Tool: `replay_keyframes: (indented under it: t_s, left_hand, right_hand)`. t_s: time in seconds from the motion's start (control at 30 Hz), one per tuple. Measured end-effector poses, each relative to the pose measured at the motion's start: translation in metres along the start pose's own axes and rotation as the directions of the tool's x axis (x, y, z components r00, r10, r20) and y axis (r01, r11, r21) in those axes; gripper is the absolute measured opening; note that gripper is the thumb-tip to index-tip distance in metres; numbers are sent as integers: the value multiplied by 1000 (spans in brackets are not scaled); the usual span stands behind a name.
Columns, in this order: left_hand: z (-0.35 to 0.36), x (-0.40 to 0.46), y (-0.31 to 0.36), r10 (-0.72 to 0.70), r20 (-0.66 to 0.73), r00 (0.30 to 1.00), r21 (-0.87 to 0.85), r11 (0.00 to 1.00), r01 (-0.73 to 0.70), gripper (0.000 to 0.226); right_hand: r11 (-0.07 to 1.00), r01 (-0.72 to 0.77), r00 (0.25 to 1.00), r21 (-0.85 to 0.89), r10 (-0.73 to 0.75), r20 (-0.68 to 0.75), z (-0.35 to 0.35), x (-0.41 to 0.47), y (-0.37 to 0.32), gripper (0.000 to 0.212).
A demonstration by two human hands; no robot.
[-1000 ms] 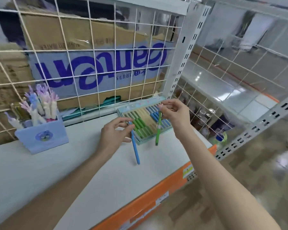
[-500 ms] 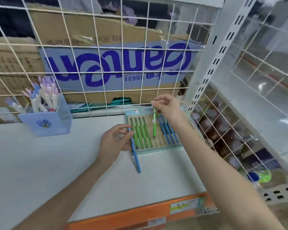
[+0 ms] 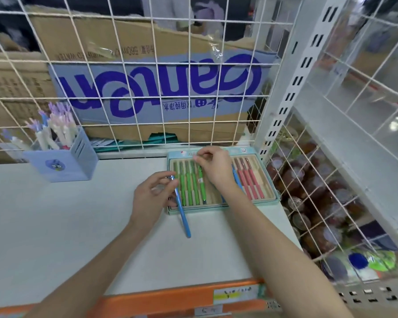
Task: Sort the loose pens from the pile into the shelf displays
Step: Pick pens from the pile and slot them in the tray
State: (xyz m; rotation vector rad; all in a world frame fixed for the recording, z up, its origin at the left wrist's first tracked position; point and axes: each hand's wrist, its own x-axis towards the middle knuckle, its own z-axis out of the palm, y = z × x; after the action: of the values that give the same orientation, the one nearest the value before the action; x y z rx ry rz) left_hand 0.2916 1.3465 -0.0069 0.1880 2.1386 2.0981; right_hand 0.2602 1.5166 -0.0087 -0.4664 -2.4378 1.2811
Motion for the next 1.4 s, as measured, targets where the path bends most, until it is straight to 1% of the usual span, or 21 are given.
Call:
replay_keyframes:
  t_s: [0.07,0.13,0.2,0.33,0.47,0.93,1.2,1.3,1.4]
  left_hand:
    - [0,1,-2,-1,-19,1000,0,1000,1,15]
    - [1,1,-4,1,-28,1000,-7,1000,-1,15]
    - [1,1,-5,1,-30,1000,-15,1000,-2,15]
    - [1,2,-9,4,-37,999,-2,1000,-4,15]
    - [1,2,-11,12,-35,999,-13,1000,-12,15]
    - [2,2,-10,47,-18,999,14,999,-47,19]
    - [0,1,-11,62,-12,998,6,998,-62,19]
    - [0,2,-12,61,-14,998,13,998,-61,20]
    - [-1,1,-12,62,-10,998,8,998,-61,19]
  right_hand:
    - [986,15,1000,-165,-16,0,1,2,3,19]
    - [960,-5,999,-281,18,43,-2,0,3,24]
    - [941,19,997,-339,6,72,-6,-2,6,27]
    - [915,71,992,-397,-22,126,-9,-6,12,25]
    - [909,95,990,-406,-43,134,-9,-6,15,25]
    - [911,111,990,-397,-65,128,-9,-4,18,27]
    - [893,118,989,-435,-66,133,-9,-6,17,27]
    - [903,118,982,-413,-45,184,-14,-10,12,35]
    - [912,155,952,-381,-36,303,-33,-18,1,55]
